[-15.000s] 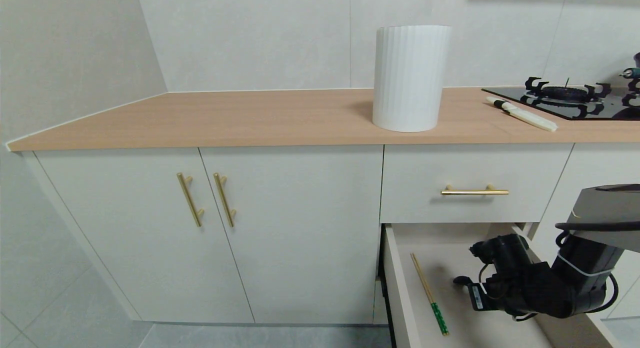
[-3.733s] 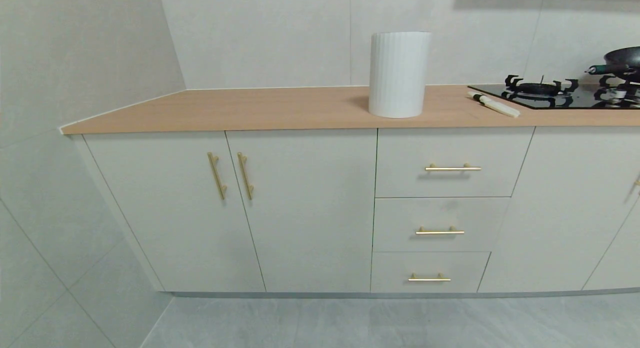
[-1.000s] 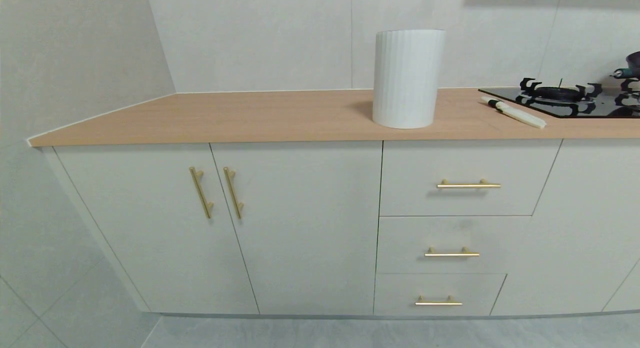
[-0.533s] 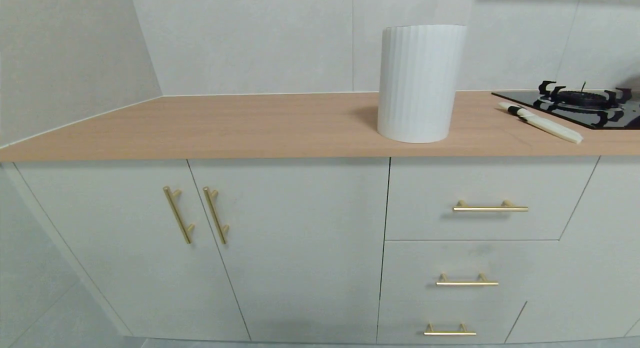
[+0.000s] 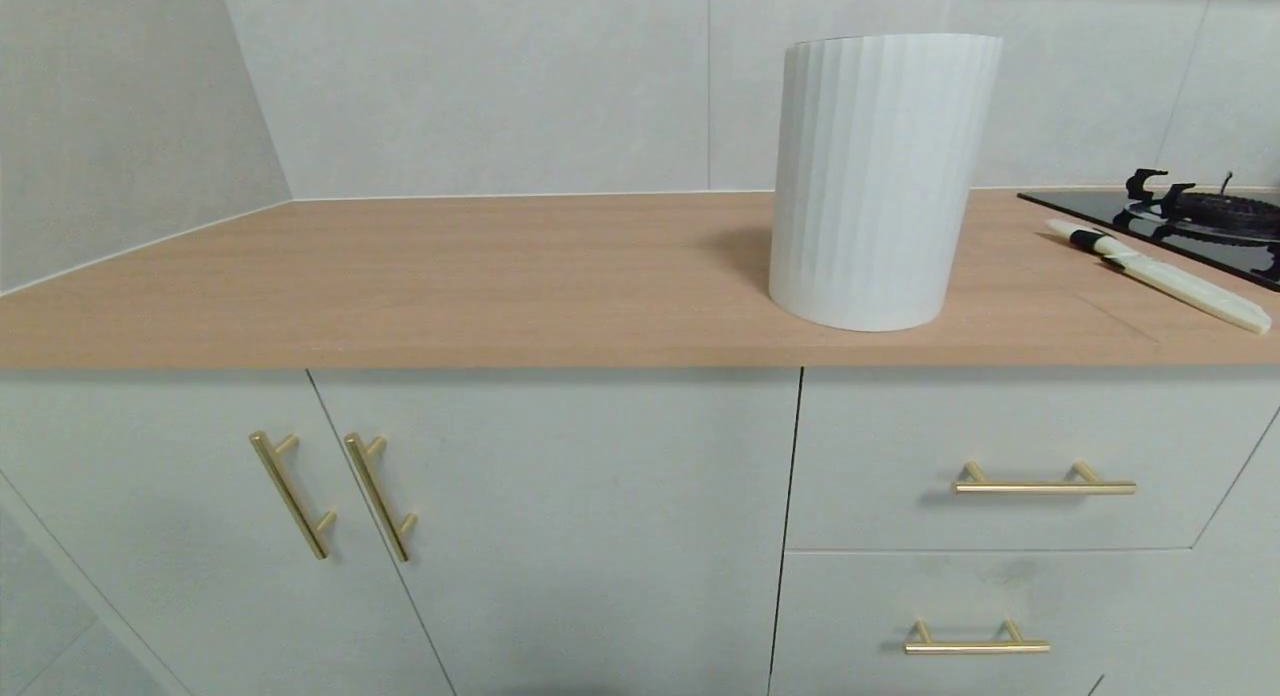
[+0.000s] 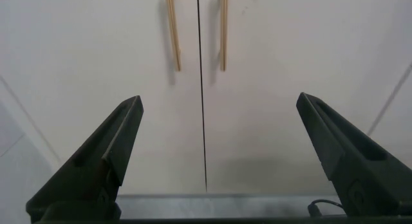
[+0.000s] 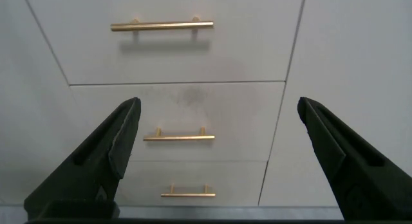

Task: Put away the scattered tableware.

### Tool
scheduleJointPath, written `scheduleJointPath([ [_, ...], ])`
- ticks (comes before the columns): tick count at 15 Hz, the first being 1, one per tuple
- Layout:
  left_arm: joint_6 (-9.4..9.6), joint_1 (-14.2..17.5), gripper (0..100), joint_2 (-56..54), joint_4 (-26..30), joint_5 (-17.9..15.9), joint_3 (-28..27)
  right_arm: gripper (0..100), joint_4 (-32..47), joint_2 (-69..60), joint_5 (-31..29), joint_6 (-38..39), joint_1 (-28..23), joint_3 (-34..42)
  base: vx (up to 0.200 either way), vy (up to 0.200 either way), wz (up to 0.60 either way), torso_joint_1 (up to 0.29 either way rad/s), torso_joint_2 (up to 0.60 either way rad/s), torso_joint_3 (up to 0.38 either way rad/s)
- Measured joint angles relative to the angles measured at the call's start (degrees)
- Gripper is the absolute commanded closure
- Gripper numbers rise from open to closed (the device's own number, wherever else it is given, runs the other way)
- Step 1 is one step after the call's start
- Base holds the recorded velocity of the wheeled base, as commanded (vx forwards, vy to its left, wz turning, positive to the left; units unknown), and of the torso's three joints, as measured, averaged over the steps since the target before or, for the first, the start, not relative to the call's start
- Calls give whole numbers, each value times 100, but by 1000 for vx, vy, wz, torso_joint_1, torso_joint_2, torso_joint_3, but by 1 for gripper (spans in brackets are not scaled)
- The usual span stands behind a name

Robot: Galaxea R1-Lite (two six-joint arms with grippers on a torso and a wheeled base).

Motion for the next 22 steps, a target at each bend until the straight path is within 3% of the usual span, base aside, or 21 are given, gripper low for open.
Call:
scheduleJointPath([
  [4, 33, -2, 0, 0, -2, 0, 0, 0, 0, 2, 0, 0, 0, 0, 0, 0, 0, 0, 0, 0],
  [13, 38, -2, 0, 0, -4, -5, 0, 0, 0, 2, 0, 6, -2, 0, 0, -200, 0, 4, 1, 2],
  [18, 9, -9, 0, 0, -4, 0, 0, 0, 0, 2, -1, 13, -2, 0, 0, 0, 0, 0, 0, 0],
  [22, 2, -2, 0, 0, -6, 0, 0, 0, 0, 2, -6, 9, -2, 0, 200, 0, 0, -1, 2, 4],
])
